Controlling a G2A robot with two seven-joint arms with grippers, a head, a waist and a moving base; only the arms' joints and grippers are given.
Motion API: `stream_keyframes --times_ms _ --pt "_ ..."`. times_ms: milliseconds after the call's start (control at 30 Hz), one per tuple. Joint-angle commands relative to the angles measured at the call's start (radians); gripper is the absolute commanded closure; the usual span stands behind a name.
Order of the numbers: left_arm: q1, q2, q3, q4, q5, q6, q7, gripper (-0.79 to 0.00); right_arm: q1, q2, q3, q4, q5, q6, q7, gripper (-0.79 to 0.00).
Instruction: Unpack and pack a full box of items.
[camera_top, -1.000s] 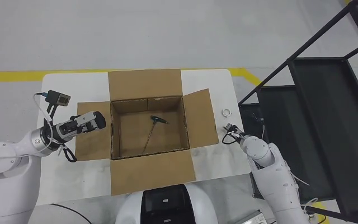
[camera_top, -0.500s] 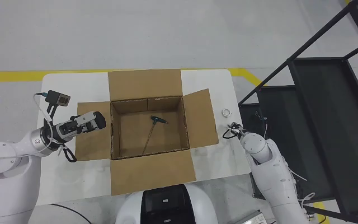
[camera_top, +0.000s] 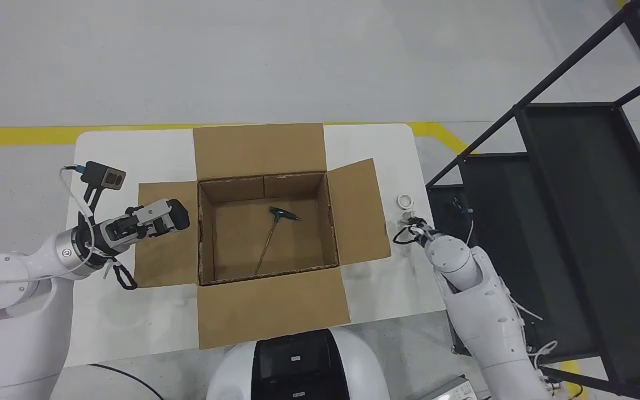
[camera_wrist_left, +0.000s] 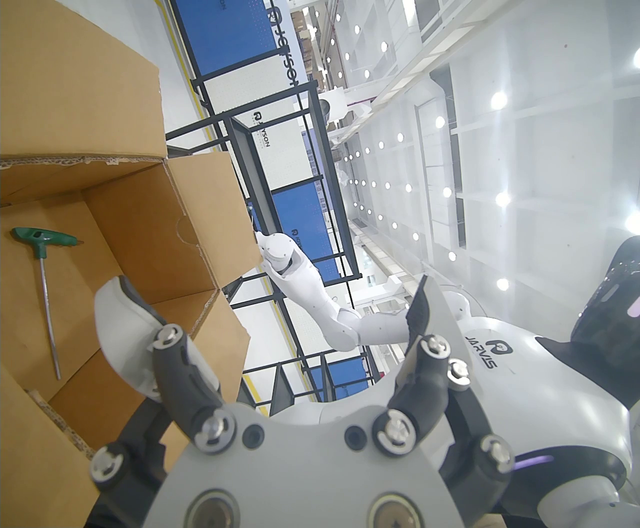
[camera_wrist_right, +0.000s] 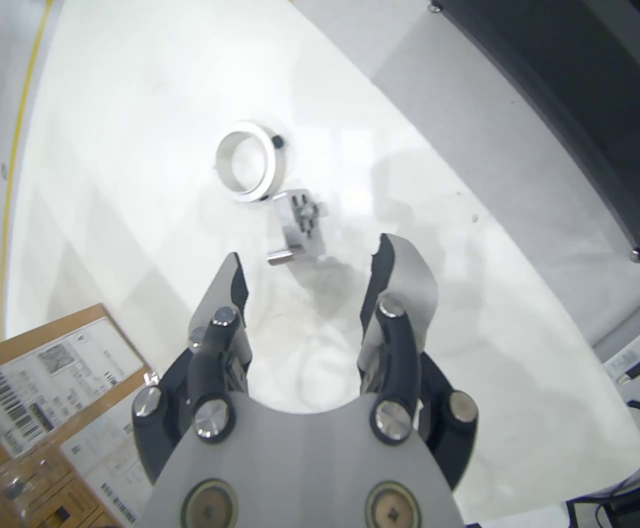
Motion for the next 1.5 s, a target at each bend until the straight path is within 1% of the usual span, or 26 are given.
stream_keyframes --times_ms 0,100,167,233,333,400,533,600,667,700,767,833,933,1033,1100,1267,1400,1467 --pt "0.000 0.000 0.000 0.000 0.000 0.000 0.000 -0.785 -0.057 0.003 0.021 -0.075 -0.004 0.002 -0.013 -0.785" --pt "0.000 0.000 0.000 0.000 0.000 0.000 0.000 -0.785 -0.156 0.006 0.068 -0.197 0.013 -0.005 -0.046 -0.785" --pt "0.000 0.000 0.000 0.000 0.000 0.000 0.000 -0.785 -0.225 0.006 0.095 -0.286 0.031 -0.039 -0.076 -0.785" --pt "0.000 0.000 0.000 0.000 0.000 0.000 0.000 -0.785 -0.296 0.007 0.119 -0.377 0.057 -0.128 -0.111 -0.785" --pt "0.000 0.000 0.000 0.000 0.000 0.000 0.000 -0.785 -0.397 0.008 0.150 -0.494 0.046 -0.275 -0.174 -0.785" --pt "0.000 0.000 0.000 0.000 0.000 0.000 0.000 -0.785 -0.452 0.008 0.162 -0.568 0.016 -0.320 -0.216 -0.785" --pt "0.000 0.000 0.000 0.000 0.000 0.000 0.000 -0.785 -0.531 0.008 0.175 -0.712 -0.029 -0.402 -0.275 -0.785" --pt "0.000 0.000 0.000 0.000 0.000 0.000 0.000 -0.785 -0.547 0.010 0.175 -0.774 -0.083 -0.423 -0.270 -0.785" --pt "0.000 0.000 0.000 0.000 0.000 0.000 0.000 -0.785 -0.542 0.013 0.162 -0.827 -0.132 -0.455 -0.244 -0.785" --pt "0.000 0.000 0.000 0.000 0.000 0.000 0.000 -0.785 -0.533 0.014 0.154 -0.851 -0.167 -0.455 -0.226 -0.785" --pt "0.000 0.000 0.000 0.000 0.000 0.000 0.000 -0.785 -0.504 0.017 0.121 -0.894 -0.226 -0.457 -0.189 -0.785" --pt "0.000 0.000 0.000 0.000 0.000 0.000 0.000 -0.785 -0.454 0.019 0.075 -0.905 -0.289 -0.466 -0.139 -0.785" --pt "0.000 0.000 0.000 0.000 0.000 0.000 0.000 -0.785 -0.350 0.021 -0.018 -0.905 -0.357 -0.457 -0.048 -0.785" --pt "0.000 0.000 0.000 0.000 0.000 0.000 0.000 -0.785 -0.228 0.019 -0.132 -0.894 -0.446 -0.408 0.078 -0.785" --pt "0.000 0.000 0.000 0.000 0.000 0.000 0.000 -0.785 -0.127 0.015 -0.210 -0.862 -0.517 -0.374 0.165 -0.785" --pt "0.000 0.000 0.000 0.000 0.000 0.000 0.000 -0.785 0.138 -0.009 -0.425 -0.731 -0.604 -0.278 0.426 -0.785" --pt "0.000 0.000 0.000 0.000 0.000 0.000 0.000 -0.785 0.332 -0.041 -0.558 -0.596 -0.624 -0.179 0.563 -0.785" --pt "0.000 0.000 0.000 0.000 0.000 0.000 0.000 -0.785 0.408 -0.058 -0.614 -0.523 -0.619 -0.154 0.602 -0.785"
